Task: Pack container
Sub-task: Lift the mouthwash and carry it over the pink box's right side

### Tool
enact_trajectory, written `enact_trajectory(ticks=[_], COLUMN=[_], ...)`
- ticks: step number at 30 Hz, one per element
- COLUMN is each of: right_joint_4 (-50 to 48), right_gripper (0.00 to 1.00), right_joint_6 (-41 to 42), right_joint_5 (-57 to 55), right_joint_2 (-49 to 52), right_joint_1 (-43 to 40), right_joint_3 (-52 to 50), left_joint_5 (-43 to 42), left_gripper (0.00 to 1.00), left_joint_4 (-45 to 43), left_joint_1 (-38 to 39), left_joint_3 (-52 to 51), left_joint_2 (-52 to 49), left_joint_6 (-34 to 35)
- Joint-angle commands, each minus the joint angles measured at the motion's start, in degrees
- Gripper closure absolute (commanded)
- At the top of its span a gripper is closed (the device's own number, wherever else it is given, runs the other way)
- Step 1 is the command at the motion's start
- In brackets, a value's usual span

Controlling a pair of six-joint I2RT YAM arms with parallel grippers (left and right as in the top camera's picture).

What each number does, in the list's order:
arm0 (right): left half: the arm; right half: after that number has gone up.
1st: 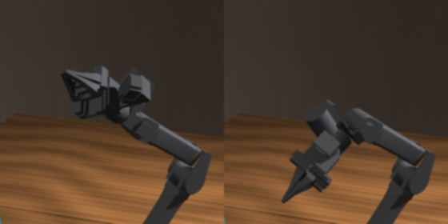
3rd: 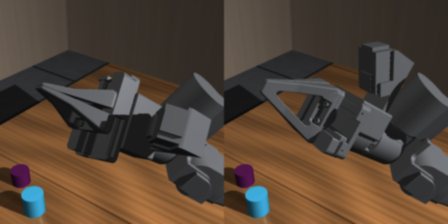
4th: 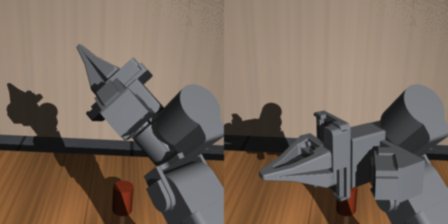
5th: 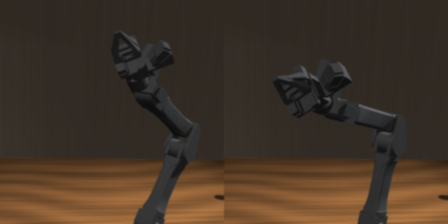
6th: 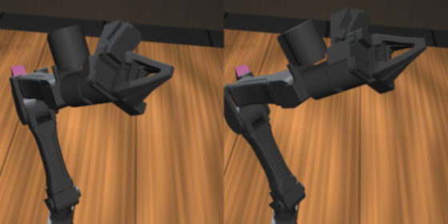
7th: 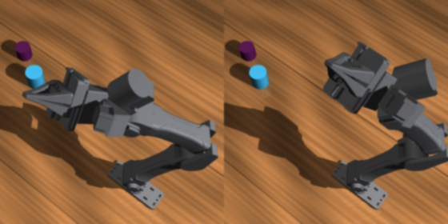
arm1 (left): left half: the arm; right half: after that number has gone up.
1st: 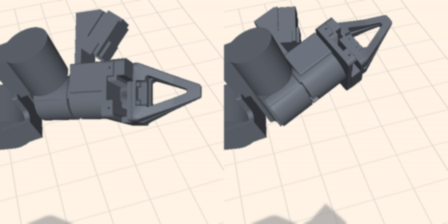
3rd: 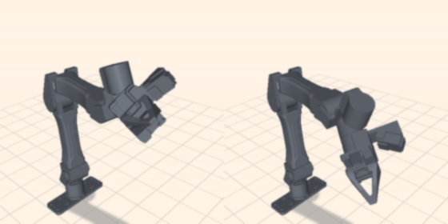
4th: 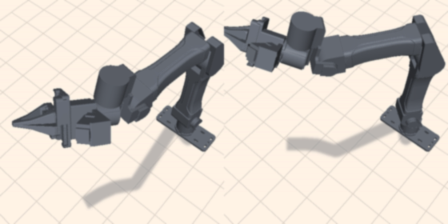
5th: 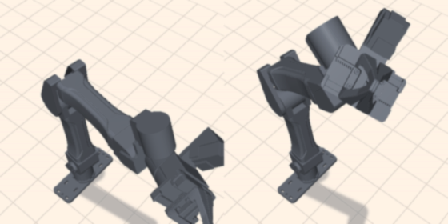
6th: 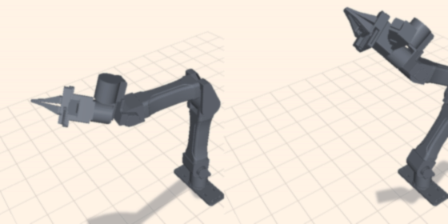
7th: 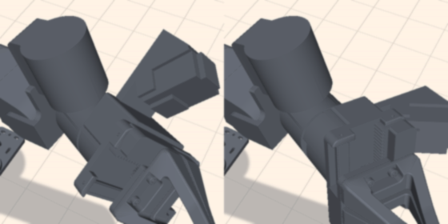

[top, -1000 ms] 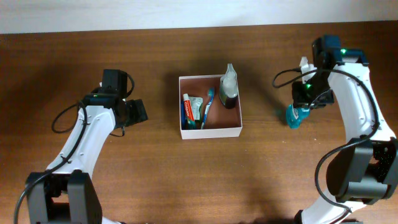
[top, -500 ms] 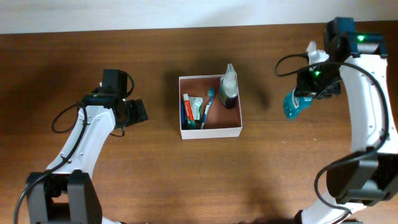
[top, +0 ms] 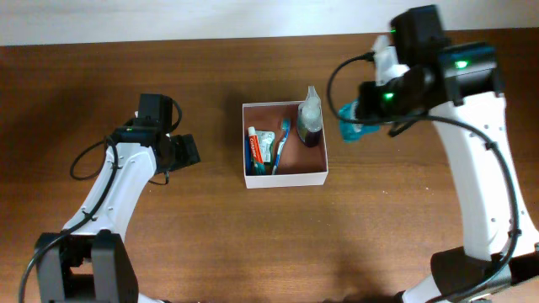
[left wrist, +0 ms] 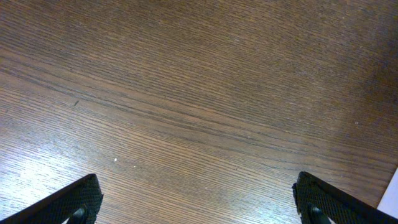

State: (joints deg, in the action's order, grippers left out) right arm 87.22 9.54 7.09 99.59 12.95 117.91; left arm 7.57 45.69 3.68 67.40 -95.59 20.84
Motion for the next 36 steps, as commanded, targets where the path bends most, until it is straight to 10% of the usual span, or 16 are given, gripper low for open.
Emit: enact_trajectory(ticks=[1, 36], right_joint_4=[-1.6, -4.2], right_gripper=[0.76, 0.75], right_joint_6=[6.4, 12.0], right_joint_5=[-4.3, -9.3], right_joint_2=[-0.9, 14.7], right_joint_1=[4.6, 12.5], right_joint_3=[1.2, 1.1], left_joint_5=[0.4, 0.4], left_gripper=[0.01, 0.01], left_joint_4=[0.0, 0.0], left_joint_1=[-0.1, -0.1], left_joint_3=[0.1, 0.1], left_joint_2=[-0.5, -0.5], left_joint_6=[0.2, 0.2])
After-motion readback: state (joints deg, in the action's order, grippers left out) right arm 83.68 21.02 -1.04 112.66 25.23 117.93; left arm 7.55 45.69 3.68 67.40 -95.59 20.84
